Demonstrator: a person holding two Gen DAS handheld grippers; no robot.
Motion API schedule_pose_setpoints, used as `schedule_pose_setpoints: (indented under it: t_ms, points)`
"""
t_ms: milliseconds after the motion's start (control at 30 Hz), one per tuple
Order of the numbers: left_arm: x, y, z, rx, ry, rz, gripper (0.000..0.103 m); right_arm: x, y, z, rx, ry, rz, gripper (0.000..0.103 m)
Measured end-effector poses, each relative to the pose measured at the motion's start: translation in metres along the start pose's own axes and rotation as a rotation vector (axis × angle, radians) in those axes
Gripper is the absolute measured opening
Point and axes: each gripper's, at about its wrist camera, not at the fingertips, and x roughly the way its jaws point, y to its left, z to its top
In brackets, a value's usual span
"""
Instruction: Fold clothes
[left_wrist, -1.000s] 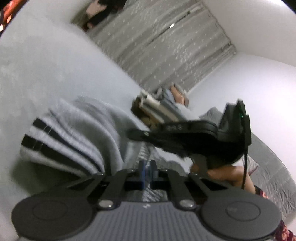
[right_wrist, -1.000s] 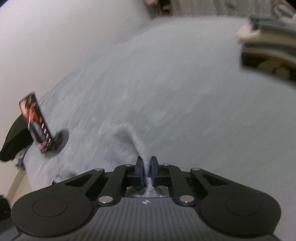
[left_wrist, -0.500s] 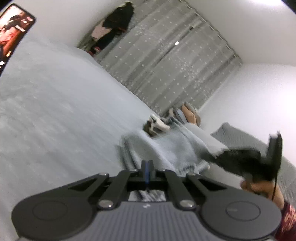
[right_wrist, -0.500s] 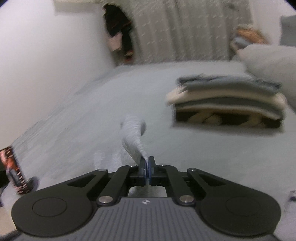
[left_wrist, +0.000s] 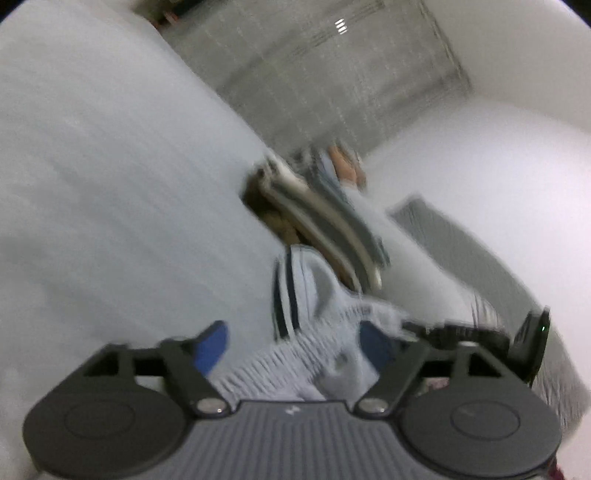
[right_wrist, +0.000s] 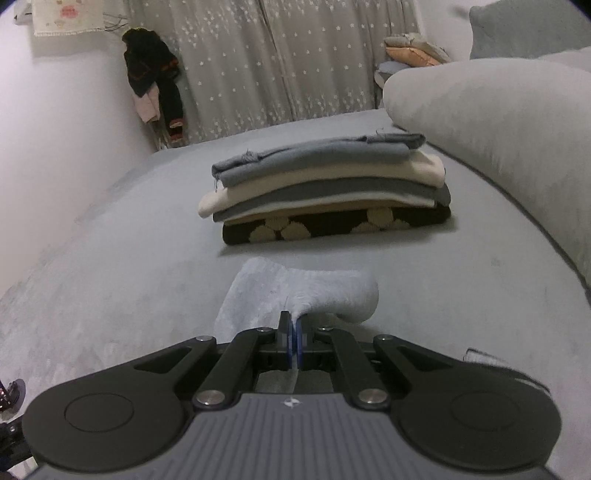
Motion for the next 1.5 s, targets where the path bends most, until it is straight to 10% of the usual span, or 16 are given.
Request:
schedule_pose_setpoints:
  t_ms: [200, 367, 600, 1133, 1333, 1500]
  points:
    - [0.044, 0.027, -0.007, -0.126, 0.175, -0.043, 0.083, -0.003, -0.004, -0.010, -0.029, 0.020, 0.019, 0.003]
    - [0.059, 0.017, -0.014, -0.095, 0.243, -0.024, 0.039, 0.001, -0.014, -0.022, -0.018, 0.056, 0.024, 0.003]
    - [0.030, -0.012, -0.009, 0.049, 0.047, 0.102, 0.021, 0.008, -0.034, -0.031, 0.072, 0.004, -0.021, 0.003]
    - [-0.016, -0.021, 0.024, 0.147, -0.434, 0.486, 0.019, -0.014, -0.086, 0.023, 0.016, -0.237, -0.302, 0.002]
    - [-0.028, -0.009, 0.032, 0.141, -0.529, 0.615, 0.013, -0.003, -0.108, 0.043, 0.009, -0.239, -0.370, 0.002]
    - [-0.024, -0.012, 0.032, 0.201, -0.432, 0.596, 0.016, 0.017, -0.111, 0.046, -0.024, -0.224, -0.405, 0.003]
